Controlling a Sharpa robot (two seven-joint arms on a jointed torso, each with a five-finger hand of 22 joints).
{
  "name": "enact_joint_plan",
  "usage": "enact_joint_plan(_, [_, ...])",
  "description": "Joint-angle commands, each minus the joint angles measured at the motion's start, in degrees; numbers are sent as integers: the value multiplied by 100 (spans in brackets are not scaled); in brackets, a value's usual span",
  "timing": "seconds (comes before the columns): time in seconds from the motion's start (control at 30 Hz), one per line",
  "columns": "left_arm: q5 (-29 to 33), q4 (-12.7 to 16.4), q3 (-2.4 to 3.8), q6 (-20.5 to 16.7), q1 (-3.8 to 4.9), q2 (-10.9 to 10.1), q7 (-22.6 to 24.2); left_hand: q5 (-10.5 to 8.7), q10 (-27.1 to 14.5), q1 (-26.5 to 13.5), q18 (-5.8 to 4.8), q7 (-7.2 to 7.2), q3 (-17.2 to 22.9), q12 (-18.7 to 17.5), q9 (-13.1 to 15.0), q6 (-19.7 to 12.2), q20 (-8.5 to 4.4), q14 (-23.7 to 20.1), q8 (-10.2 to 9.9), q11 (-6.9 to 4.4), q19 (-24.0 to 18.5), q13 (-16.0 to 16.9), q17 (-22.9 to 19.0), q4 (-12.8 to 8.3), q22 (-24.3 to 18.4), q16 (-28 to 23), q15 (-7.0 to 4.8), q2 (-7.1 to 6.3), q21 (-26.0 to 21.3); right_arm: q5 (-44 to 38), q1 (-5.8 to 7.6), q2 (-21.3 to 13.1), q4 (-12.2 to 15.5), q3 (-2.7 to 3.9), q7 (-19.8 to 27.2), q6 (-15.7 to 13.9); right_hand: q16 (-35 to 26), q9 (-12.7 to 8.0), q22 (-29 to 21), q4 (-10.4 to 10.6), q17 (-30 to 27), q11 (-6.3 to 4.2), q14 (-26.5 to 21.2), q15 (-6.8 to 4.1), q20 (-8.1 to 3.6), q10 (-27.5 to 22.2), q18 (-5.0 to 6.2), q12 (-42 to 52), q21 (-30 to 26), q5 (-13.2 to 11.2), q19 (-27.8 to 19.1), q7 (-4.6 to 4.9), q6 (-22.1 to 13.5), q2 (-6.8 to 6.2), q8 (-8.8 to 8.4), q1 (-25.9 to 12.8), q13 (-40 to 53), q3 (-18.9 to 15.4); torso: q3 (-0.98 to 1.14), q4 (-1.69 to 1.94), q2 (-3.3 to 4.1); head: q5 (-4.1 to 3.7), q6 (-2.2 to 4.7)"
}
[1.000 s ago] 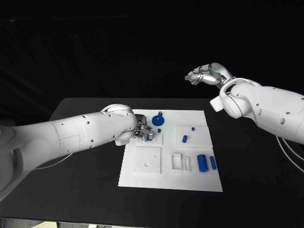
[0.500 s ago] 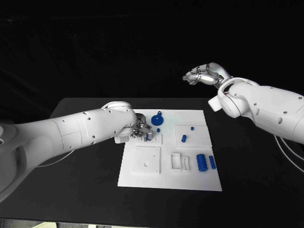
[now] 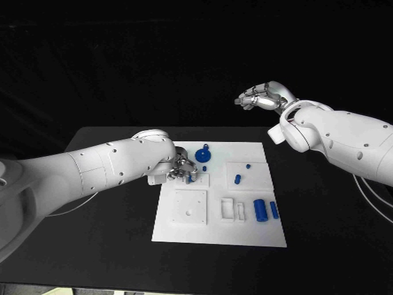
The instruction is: Assemble the parts on the task board
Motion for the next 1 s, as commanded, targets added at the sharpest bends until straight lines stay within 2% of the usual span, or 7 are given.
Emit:
enact_joint_plan(0.03, [155,11,-16,116,-24,24,-27,-144,-58,-28,99,-462,266,41,25,1083,-621,229,13,-55,-3,8,9,-3,11,27,-264,143,19,-94,3,4,-3,4,-12,55,-27,-7,9,-16,-10,-10,-26,29,1,47,31,-28,-28,26,-58,90,32,16,30,38,-8,-24,-1,-1,4,-7,-10])
enact_joint_plan(0.13, [160,3,-16,133,-19,42,-22,-258,-55,-88,101,-462,259,51,35,1091,-620,229,11,-53,-6,13,14,60,14,32,-266,160,21,-99,3,4,-5,4,-16,57,-28,-10,11,-17,-17,-10,-30,31,3,49,31,-31,-31,29,-64,90,33,18,31,47,-13,-22,-5,1,4,-14,-9])
enact_joint_plan(0.2, [171,0,-16,147,-17,48,-26,-418,-56,-130,104,-463,257,59,42,1098,-620,228,9,-54,-9,17,18,122,17,33,-267,170,21,-102,3,4,-1,4,-18,63,-28,-12,12,-17,-21,-9,-33,33,4,51,31,-32,-33,33,-67,90,33,18,32,53,-17,-20,-5,4,2,-13,-9])
enact_joint_plan(0.77, [160,-94,-16,146,-9,96,-58,-600,-58,-148,116,-460,257,71,53,1100,-626,219,0,-49,-17,22,22,154,26,30,-270,93,28,-129,3,8,20,3,-37,102,-10,-51,47,-6,-88,-7,-56,45,25,81,38,-64,-50,270,-96,95,29,27,46,88,-73,-14,-5,9,3,-27,-2])
enact_joint_plan(0.93, [156,-84,-15,137,-9,94,-59,-1100,-65,-162,125,-460,243,75,67,1103,-626,216,-12,-48,-26,21,28,289,30,30,-275,89,27,-153,3,8,19,3,-44,116,-9,-57,53,-5,-99,-7,-63,48,28,84,39,-68,-54,299,-102,95,28,32,47,86,-79,-15,-9,4,1,-27,-7])
enact_joint_plan(0.97, [155,-84,-14,133,-9,94,-58,-1308,-66,-181,127,-460,232,76,71,1102,-625,213,-17,-48,-30,20,29,348,31,29,-275,82,25,-156,3,8,15,3,-45,117,-9,-58,53,-6,-100,-7,-64,48,29,85,39,-69,-54,303,-104,95,28,32,48,87,-79,-15,-10,3,1,-32,-5])
enact_joint_plan(1.0, [154,-84,-14,123,-9,91,-55,-1418,-66,-188,129,-461,231,78,74,1103,-625,211,-19,-48,-35,21,31,380,32,29,-276,73,24,-159,3,8,14,3,-45,117,-9,-58,54,-6,-101,-7,-64,48,29,85,39,-69,-55,304,-104,95,28,32,48,87,-80,-15,-11,2,1,-32,-5])
